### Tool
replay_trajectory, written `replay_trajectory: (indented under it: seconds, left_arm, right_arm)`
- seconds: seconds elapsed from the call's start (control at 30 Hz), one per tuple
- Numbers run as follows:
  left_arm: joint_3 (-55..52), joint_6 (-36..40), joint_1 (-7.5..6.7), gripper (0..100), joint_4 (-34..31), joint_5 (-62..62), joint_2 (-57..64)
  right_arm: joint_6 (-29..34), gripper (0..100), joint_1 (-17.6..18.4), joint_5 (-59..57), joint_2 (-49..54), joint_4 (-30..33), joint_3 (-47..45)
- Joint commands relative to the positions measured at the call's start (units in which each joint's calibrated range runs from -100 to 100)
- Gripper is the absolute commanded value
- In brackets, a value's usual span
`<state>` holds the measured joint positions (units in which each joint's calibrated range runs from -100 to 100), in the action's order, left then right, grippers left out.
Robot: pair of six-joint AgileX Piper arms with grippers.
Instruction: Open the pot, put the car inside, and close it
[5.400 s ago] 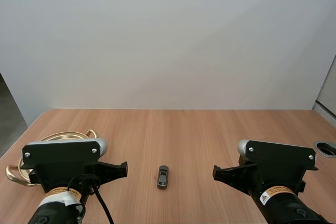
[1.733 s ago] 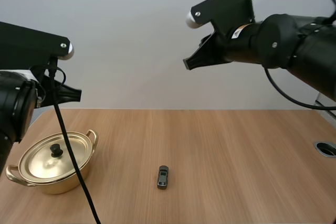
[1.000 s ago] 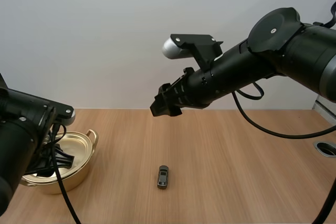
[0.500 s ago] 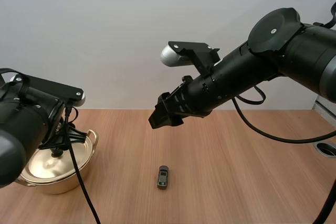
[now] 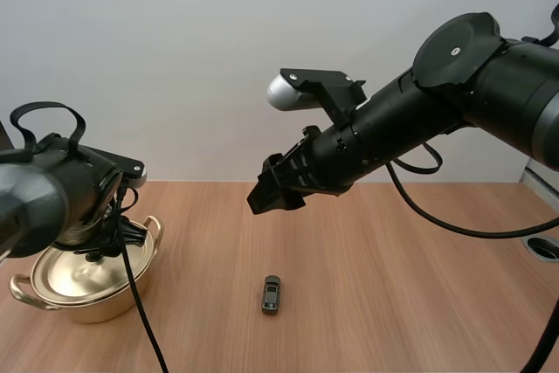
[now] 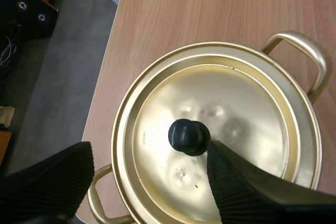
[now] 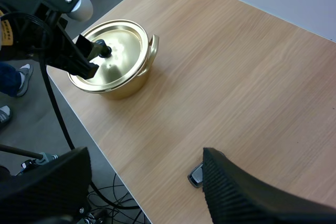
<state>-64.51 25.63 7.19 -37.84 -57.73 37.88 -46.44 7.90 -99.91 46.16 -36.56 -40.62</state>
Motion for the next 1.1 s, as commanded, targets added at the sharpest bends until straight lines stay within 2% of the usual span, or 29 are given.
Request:
replay_trajectory:
  seconds: [0.0,1.07]
  left_arm:
    - [0.0,0.0,0.05,100,0.7,0.4,-0.4]
    - [0.0,0.0,0.05,100,2.8,6.7,-8.7]
  right_arm:
    - [0.0,100,0.0,-0.1,0.0,-0.1,0.0]
    - [0.1,100,0.0,-0.1,0.0,-0.1,0.0]
